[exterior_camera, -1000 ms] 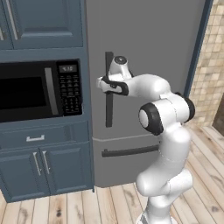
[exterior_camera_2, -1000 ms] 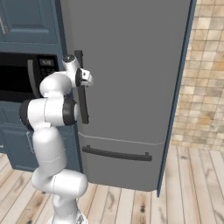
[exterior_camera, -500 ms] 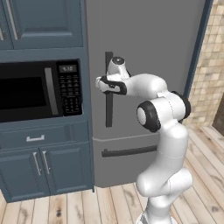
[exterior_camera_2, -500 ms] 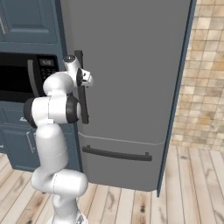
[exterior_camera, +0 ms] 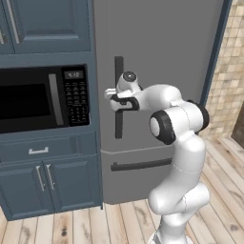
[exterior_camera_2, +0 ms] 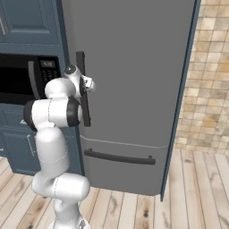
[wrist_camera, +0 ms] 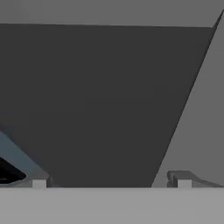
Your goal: Take the lemon wedge from the fridge and place it on the plate with fish on the dining counter.
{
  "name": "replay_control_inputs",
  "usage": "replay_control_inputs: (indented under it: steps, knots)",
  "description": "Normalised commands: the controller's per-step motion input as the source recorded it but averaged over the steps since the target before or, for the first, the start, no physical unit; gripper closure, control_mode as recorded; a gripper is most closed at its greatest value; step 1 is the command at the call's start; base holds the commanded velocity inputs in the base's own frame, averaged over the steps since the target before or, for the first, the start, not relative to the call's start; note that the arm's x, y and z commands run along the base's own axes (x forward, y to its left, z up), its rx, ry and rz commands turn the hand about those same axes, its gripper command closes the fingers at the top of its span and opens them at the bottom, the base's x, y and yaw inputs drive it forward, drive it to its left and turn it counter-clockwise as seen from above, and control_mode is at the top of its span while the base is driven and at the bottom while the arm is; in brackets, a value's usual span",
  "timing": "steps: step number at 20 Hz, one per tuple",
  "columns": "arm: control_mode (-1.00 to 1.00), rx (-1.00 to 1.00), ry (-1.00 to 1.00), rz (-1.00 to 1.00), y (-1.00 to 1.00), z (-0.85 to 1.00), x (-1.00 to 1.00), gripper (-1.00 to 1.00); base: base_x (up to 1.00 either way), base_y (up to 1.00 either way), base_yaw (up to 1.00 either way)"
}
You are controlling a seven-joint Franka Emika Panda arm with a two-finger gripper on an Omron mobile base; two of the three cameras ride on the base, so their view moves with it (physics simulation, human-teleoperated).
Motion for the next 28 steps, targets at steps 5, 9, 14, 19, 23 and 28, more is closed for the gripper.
replay_control_inputs:
  steps: [5,9,14,19,23,28]
  knots:
    - [-1.0,-0.08,-0.09,0.0,0.0,-0.19,0.09,-1.0,0.0,0.0,0.0]
    - [-1.0,-0.06,-0.02,-0.04,0.0,-0.17,0.43,1.0,0.0,0.0,0.0]
    - [-1.0,-0.02,0.0,-0.04,0.0,-0.06,0.22,1.0,0.0,0.0,0.0]
    - [-1.0,0.0,-0.01,0.0,0.0,0.0,-0.17,1.0,0.0,0.0,0.0]
    - [-1.0,0.02,-0.11,-0.08,-0.31,0.09,-0.97,1.0,0.0,0.0,0.0]
    - [-1.0,0.05,-0.19,-0.17,-0.62,0.22,-1.0,1.0,0.0,0.0,0.0]
